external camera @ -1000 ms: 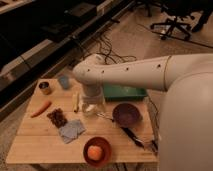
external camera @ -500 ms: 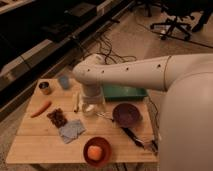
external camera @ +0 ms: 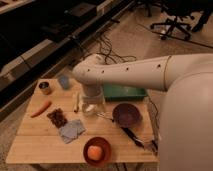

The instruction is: Place banana in red bowl

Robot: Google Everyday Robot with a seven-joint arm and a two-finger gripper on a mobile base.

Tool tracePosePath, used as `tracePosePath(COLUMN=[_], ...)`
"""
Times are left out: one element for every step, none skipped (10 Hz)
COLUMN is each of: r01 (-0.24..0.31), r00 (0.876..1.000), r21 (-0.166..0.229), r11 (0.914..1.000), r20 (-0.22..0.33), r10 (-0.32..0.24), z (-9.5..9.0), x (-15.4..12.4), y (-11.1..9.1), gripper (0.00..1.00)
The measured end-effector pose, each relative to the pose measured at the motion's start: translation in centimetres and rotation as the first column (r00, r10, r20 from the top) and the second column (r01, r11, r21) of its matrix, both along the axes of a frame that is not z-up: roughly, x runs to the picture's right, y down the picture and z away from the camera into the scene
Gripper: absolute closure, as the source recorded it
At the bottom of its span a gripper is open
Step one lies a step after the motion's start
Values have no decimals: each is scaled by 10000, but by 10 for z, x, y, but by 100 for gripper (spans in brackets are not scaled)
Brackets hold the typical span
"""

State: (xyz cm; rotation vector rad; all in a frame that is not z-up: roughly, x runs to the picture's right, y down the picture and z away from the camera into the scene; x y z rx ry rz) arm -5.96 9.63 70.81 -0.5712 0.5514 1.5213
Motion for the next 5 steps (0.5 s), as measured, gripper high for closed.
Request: tracePosePath(r01=[16,86,167,303,427], r00=[9998,9984,9946,9879,9754], r21=[169,543,1001,1524,2238], r11=[9999,9985,9948,9879,9737], r20=[217,549,1004,1461,2015], r10=[-20,-116,-268,-528,-891], z=[2,10,21,30,41], x=[-2,-3,-5,-7,-11], y=[-3,-11,-24,-36,-52], gripper=[35,35,35,35,35])
